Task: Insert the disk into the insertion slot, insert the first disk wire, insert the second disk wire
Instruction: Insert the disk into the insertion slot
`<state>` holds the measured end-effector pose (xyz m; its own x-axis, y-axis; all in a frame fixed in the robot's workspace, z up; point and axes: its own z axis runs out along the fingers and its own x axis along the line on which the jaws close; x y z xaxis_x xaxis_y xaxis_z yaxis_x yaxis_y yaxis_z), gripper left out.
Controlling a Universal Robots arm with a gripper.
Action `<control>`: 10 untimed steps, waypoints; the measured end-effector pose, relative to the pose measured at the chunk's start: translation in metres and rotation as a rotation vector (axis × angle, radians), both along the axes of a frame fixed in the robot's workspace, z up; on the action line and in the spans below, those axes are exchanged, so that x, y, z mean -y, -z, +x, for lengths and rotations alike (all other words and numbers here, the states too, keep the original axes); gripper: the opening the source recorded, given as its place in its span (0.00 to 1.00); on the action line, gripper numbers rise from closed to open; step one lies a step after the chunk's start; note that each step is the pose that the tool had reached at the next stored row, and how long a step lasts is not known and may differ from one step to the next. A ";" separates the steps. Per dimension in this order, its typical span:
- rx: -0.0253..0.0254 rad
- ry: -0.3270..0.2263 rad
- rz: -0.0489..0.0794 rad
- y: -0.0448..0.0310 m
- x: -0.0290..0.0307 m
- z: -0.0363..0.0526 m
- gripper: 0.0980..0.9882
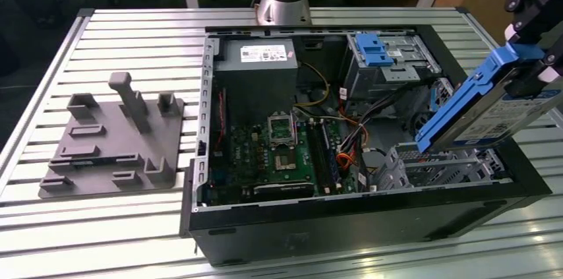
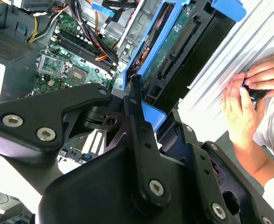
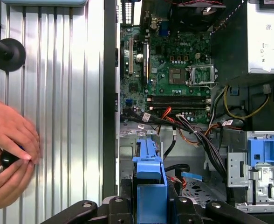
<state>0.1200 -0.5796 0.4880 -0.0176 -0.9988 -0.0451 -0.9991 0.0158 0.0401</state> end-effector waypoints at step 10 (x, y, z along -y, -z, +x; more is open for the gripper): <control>0.0000 -0.001 0.000 0.0019 -0.0070 -0.0006 0.30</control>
<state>0.1194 -0.5726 0.4862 -0.0166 -0.9989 -0.0448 -0.9991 0.0148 0.0402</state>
